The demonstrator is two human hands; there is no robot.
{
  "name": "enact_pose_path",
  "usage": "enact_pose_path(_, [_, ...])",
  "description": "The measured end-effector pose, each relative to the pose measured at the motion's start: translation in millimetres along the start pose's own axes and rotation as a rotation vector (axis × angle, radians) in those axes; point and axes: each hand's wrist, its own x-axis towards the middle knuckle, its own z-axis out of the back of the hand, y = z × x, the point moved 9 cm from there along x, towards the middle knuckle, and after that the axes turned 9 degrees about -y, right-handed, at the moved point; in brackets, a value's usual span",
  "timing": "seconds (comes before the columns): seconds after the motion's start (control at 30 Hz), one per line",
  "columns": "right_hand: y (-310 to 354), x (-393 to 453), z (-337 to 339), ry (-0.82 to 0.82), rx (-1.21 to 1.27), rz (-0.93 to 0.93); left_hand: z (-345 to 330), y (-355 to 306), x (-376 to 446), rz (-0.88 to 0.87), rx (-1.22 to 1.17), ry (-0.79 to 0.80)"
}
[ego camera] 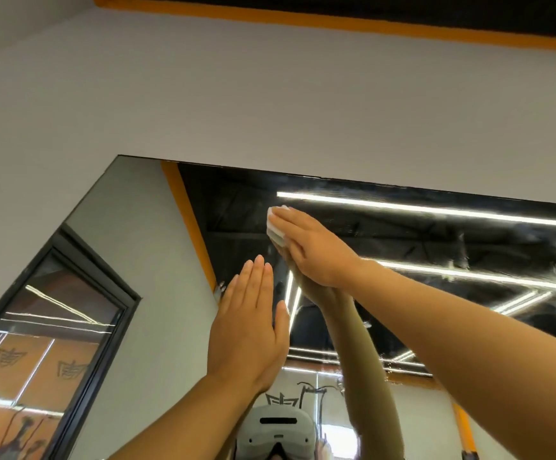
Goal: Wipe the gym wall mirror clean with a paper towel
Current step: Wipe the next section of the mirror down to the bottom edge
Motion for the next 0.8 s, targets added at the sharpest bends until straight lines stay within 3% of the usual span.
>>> enact_pose_path(0.23, [2.7, -81.5, 7.8, 0.051, 0.099, 0.108, 1.9, -2.4, 0.9, -0.023, 0.038, 0.033])
enact_pose_path(0.47, [29.3, -130.1, 0.8, 0.122, 0.128, 0.323, 4.4, 9.5, 4.7, -0.158, 0.094, 0.207])
enact_pose_path(0.57, [16.9, -98.6, -3.8, 0.087, 0.127, 0.234, 4.3, 12.1, 1.1, -0.189, 0.063, 0.202])
enact_pose_path(0.8, [-38.0, 10.5, 5.8, -0.13, 0.045, -0.198, 5.1, 14.1, 0.5, -0.199, -0.003, 0.132])
